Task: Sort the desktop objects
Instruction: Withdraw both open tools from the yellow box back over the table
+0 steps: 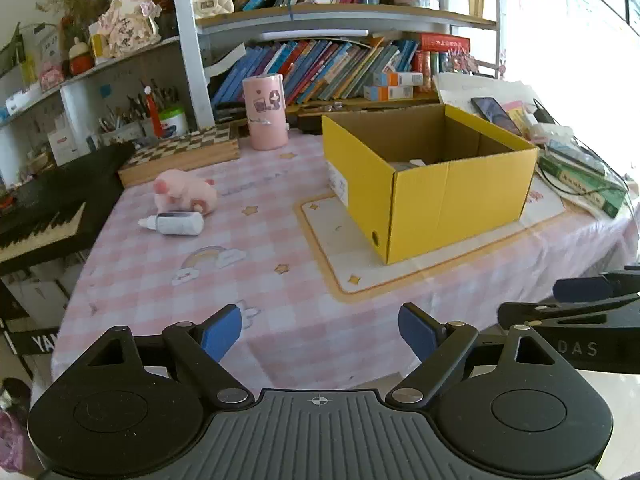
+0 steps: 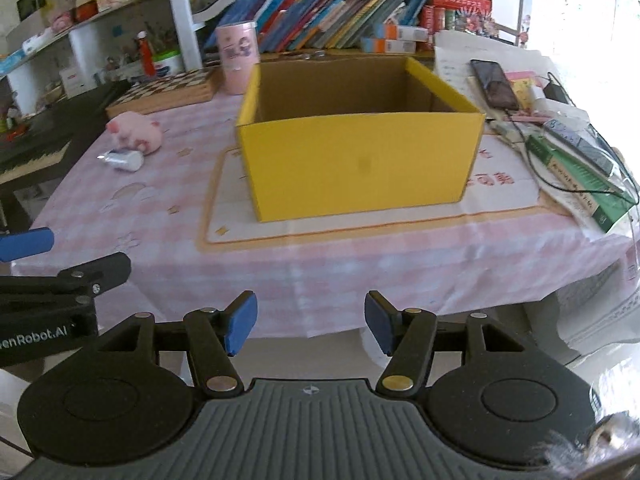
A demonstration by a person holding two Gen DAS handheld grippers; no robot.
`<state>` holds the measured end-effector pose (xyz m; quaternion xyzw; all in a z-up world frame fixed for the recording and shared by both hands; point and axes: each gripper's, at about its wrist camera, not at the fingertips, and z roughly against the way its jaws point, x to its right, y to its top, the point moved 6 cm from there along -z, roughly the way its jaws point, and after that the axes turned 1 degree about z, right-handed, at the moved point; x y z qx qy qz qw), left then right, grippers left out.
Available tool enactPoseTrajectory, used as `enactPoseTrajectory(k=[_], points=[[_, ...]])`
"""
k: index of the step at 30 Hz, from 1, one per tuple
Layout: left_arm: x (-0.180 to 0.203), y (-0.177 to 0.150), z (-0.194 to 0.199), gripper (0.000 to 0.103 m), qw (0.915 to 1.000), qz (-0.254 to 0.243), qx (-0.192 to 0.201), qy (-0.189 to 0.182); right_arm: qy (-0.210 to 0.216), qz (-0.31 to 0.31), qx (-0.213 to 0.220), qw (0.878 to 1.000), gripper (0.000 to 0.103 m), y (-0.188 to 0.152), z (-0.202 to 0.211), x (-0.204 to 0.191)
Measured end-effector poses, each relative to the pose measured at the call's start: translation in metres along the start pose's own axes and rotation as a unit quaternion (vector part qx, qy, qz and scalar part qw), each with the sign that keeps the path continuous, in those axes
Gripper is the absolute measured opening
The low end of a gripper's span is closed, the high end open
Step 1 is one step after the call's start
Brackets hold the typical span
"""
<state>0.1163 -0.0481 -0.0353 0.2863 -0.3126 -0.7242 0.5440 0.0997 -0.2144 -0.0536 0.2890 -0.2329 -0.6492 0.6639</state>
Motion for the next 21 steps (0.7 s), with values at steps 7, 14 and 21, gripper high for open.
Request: enactPoseTrajectory(k=[7,14,21], points=[[-0.030,-0.019,0.016,0.089,0.9999,0.005,-0.009,0.011,0.016,0.001,-0.003,1.000,0.059,-0.013,0.005,-0.035],[-0.057,-0.033,0.030,0.089,0.9993,0.021,-0.011,0.029,0.034,0.013,-0.003,0.999,0.060,-0.019,0.008,-0.066],[-0.084,-0.040,0.040,0.089,0.9981,0.039,-0.010,0.046,0.051,0.035,0.003,0.998,0.061,-0.017,0.010,-0.093]])
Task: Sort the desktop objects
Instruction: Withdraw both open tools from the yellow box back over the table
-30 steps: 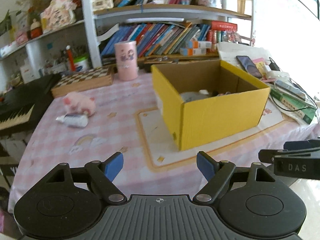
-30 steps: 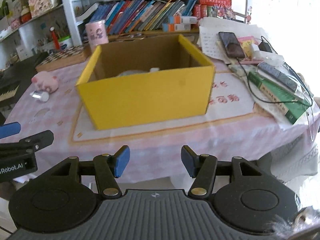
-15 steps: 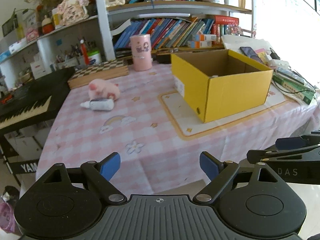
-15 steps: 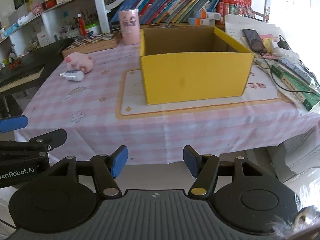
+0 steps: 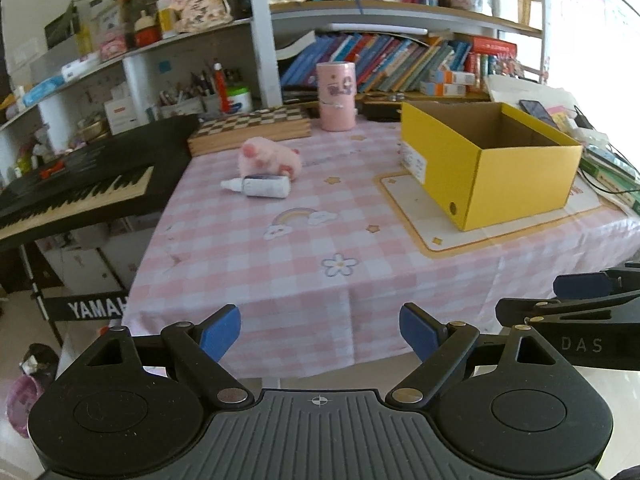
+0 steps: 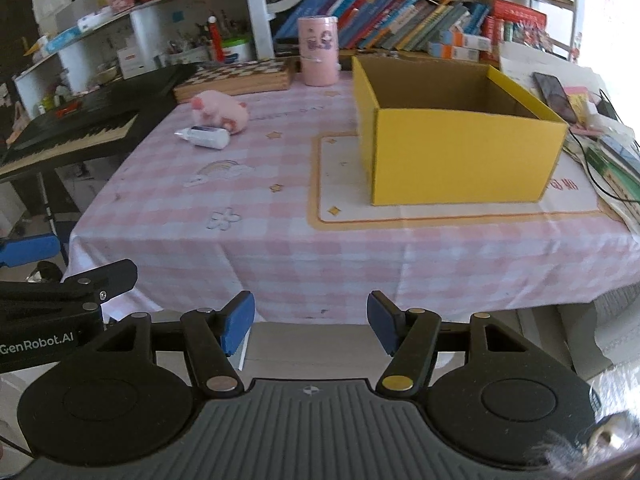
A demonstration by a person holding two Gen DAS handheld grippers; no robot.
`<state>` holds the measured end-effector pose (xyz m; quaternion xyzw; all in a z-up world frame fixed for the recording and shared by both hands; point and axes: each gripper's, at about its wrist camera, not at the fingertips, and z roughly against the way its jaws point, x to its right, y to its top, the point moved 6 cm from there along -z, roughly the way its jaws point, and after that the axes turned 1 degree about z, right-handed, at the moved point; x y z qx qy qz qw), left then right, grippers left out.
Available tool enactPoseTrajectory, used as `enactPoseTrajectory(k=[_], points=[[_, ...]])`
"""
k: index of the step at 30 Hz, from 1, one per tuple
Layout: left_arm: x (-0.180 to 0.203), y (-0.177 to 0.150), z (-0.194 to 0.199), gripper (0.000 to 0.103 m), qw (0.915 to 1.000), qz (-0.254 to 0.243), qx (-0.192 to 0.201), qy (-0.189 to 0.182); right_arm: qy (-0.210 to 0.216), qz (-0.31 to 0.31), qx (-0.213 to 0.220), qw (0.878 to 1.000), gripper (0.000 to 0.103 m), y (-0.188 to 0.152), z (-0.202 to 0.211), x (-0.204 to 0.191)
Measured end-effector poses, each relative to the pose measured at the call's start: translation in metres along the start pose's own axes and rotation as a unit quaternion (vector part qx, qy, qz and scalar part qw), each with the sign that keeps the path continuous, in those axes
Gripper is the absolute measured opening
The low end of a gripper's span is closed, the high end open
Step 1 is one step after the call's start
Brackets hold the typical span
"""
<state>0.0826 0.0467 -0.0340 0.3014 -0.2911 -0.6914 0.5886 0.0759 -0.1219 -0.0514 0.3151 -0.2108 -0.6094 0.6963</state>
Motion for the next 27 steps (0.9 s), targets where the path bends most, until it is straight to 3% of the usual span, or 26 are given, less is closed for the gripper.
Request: enactPoseTrajectory(k=[16,27], points=[[-0.051,0.000,0.004,0.089,0.9989,0.038,0.012,0.025,0.029,0.045,0.006,0.999,0.064,0.012,-0.008,-0.050],[-0.061,0.014,-0.030,0.089,0.9978,0.050,-0.001,0.045,0.047,0.072,0.004,0.996,0.064,0.044,-0.044,-0.059]])
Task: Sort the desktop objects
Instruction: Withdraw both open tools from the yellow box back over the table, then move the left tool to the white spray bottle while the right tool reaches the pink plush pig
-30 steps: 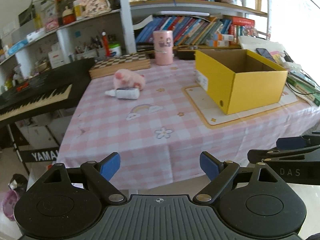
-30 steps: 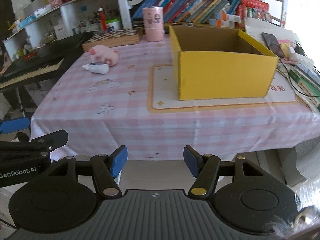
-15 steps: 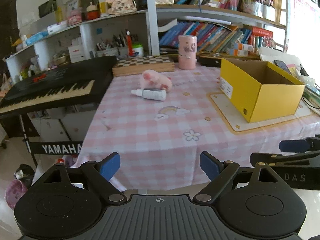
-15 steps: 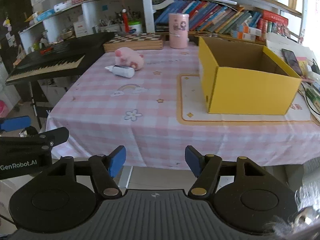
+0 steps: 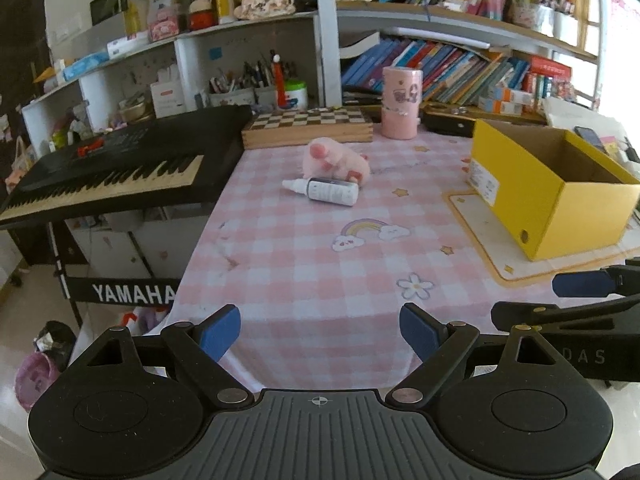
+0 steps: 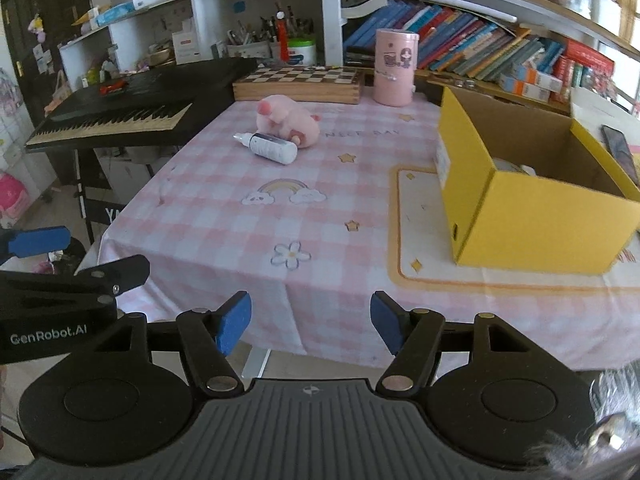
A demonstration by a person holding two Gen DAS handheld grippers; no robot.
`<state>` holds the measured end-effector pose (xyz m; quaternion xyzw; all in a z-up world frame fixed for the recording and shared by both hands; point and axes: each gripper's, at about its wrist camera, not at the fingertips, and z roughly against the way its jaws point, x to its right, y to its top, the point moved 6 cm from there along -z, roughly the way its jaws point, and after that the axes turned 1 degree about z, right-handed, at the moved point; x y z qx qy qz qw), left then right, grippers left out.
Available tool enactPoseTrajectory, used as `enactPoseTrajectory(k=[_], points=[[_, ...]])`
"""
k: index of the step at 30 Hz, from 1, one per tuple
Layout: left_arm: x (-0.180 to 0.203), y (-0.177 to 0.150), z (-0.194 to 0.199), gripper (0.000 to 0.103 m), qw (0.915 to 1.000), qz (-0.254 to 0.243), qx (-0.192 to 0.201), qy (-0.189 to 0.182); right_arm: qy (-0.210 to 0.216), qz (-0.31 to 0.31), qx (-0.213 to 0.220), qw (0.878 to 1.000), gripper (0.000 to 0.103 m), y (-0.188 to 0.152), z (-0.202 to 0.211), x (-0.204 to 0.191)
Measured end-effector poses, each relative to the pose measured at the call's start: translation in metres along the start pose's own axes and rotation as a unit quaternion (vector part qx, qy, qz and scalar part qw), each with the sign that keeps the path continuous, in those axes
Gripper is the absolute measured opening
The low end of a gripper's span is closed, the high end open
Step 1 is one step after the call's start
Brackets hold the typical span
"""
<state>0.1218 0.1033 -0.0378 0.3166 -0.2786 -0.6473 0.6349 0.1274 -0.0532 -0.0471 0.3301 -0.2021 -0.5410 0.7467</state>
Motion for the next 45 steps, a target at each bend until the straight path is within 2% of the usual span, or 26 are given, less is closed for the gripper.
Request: enactPoseTrajectory(k=[11,22,29,35,41,45], points=[[0.000,0.042,-0.060,0.089,0.9977,0.045,-0.027,0.042,0.036,0.025,-0.015,0.999,0.064,0.062,-0.065,0.029],[-0.008,0.073,-0.096,0.089,0.9887,0.096,-0.038,0.108,0.101,0.055,-0.036,0.993,0.065,0.119,-0.128,0.046],[-0.019,0.088,-0.115,0.089,0.9800,0.122,-0.047,0.150,0.134,0.091,-0.042,0.986,0.070,0.160,-0.171,0.037],[-0.023,0.094,-0.125,0.089,0.9736,0.134,-0.058,0.176,0.169,0.127,-0.061,0.976,0.083,0.194,-0.215,0.020],[-0.027,0.096,-0.133,0.089,0.9668,0.149,-0.067,0.197,0.175,0.192,-0.051,0.964,0.084,0.216,-0.260,-0.006],[-0.025,0.099,-0.137,0.089,0.9650,0.150,-0.070,0.203,0.173,0.224,-0.061,0.957,0.084,0.221,-0.290,-0.022]])
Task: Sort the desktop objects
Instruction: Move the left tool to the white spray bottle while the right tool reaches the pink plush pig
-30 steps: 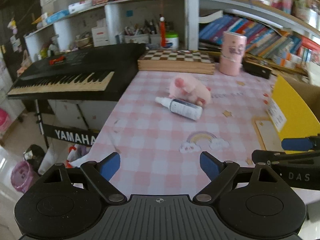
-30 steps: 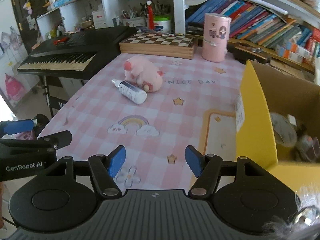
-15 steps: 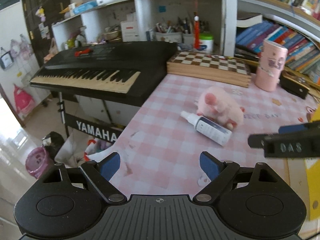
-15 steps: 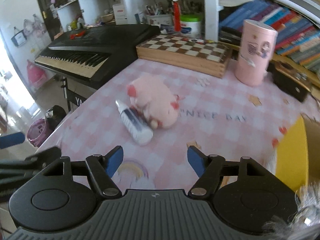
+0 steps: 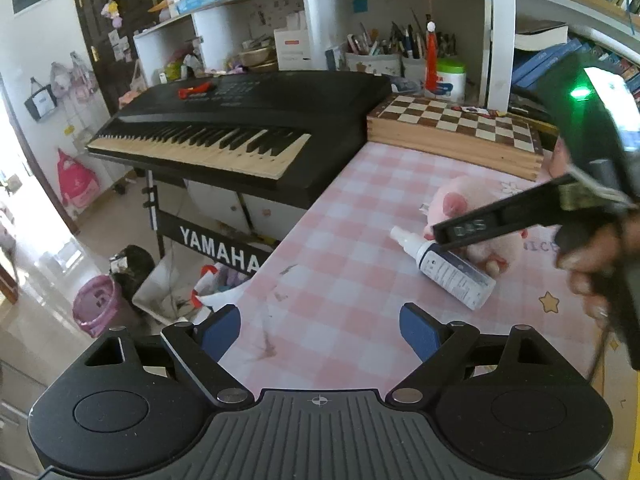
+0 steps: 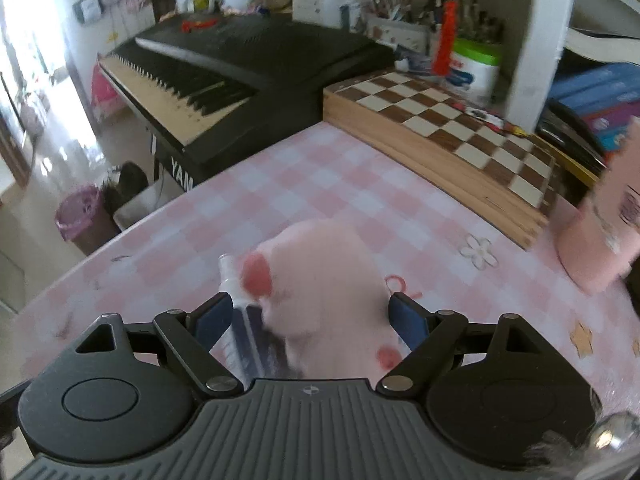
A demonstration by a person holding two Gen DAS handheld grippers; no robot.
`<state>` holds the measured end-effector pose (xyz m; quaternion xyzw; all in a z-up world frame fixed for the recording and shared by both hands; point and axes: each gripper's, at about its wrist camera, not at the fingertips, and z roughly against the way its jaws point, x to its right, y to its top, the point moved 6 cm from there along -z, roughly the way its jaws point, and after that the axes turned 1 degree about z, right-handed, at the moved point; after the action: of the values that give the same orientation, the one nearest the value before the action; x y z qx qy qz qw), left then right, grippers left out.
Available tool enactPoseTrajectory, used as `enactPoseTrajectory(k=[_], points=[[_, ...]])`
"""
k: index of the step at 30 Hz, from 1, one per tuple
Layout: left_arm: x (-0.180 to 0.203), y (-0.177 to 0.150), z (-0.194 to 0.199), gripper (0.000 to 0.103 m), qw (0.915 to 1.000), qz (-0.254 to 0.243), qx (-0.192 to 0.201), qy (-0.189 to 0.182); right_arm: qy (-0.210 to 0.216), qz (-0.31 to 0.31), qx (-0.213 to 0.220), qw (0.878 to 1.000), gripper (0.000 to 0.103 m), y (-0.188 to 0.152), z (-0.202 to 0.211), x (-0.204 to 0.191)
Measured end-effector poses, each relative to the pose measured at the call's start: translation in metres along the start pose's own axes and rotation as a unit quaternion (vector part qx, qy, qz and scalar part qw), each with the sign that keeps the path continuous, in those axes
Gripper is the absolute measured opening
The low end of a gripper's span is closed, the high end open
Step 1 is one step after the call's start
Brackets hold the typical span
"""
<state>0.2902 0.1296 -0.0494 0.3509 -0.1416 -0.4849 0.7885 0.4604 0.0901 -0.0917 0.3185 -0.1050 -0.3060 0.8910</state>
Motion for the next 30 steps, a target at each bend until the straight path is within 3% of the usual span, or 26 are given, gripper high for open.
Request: enactPoseTrajectory(k=[4,5,6,9,15,20,25,30], points=[[0.006,0.003,-0.004,0.089,1.0000,-0.006,0.000,-0.001,-0.001,0.004,-0.006,1.000,0.082,0.006,-0.019,0.009],[0.009,0.004,-0.006,0.089,1.0000,-0.006,0.000,-0.004,0.004,0.001,-0.007,1.000,0.079,0.006,-0.021,0.012],[0.012,0.006,-0.008,0.089,0.9999,-0.005,0.000,-0.009,0.009,-0.001,-0.011,1.000,0.068,0.006,-0.025,0.013],[0.027,0.013,-0.018,0.089,0.9992,-0.001,0.001,-0.040,0.027,-0.020,-0.013,0.999,0.061,0.004,-0.024,0.023],[0.062,0.025,-0.046,0.083,0.9984,-0.002,-0.005,-0.057,-0.006,-0.076,0.033,0.997,0.061,0.002,0.026,0.061],[0.089,0.033,-0.071,0.070,0.9957,0.019,-0.027,-0.087,-0.037,-0.111,0.064,0.991,0.061,-0.007,0.060,0.086],[0.102,0.031,-0.097,0.050,0.9933,0.046,-0.067,-0.082,-0.043,-0.141,0.079,0.986,0.061,-0.017,0.081,0.094],[0.106,0.025,-0.104,0.046,0.9951,0.024,-0.067,-0.070,-0.033,-0.159,0.080,0.983,0.061,-0.026,0.095,0.092]])
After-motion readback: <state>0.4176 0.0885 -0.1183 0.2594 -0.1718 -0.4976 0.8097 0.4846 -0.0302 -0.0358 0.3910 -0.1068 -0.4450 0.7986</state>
